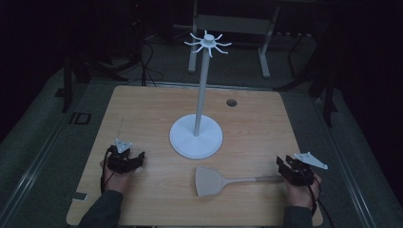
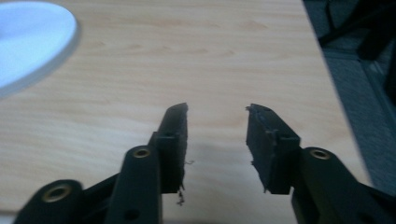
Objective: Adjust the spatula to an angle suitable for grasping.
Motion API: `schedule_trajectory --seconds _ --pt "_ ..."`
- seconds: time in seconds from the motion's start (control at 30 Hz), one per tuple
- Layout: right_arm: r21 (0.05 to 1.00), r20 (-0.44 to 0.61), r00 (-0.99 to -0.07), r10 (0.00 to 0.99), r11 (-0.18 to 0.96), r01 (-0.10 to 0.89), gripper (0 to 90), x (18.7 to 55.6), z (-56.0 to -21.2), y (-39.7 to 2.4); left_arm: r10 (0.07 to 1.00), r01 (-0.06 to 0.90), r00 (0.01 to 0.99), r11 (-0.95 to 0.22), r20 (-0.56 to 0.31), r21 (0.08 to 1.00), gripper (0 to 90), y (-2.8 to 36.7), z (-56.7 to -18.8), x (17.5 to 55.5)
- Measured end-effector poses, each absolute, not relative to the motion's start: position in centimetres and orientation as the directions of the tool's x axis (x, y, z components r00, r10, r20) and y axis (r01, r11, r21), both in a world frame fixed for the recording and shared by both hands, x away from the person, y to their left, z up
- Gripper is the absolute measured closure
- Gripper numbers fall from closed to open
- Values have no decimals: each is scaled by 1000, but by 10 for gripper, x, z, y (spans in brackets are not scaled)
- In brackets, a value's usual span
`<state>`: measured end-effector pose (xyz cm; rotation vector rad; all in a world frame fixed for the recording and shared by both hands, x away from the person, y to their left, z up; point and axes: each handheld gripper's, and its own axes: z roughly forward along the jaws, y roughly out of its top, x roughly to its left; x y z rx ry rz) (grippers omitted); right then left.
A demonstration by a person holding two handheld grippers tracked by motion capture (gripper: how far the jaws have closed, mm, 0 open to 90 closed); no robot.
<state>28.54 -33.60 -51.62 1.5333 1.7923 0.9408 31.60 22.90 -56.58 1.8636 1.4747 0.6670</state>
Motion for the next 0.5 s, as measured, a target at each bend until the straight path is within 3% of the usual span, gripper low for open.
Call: schedule_trajectory --seconds 0.3,0.5 --pt "796 27 -137 990 62 603 710 266 -524 -362 973 637 231 -146 -8 757 338 229 -566 315" --pt "774 78 -144 987 31 632 897 265 -531 -368 972 634 236 -153 -2 758 344 229 -566 315"
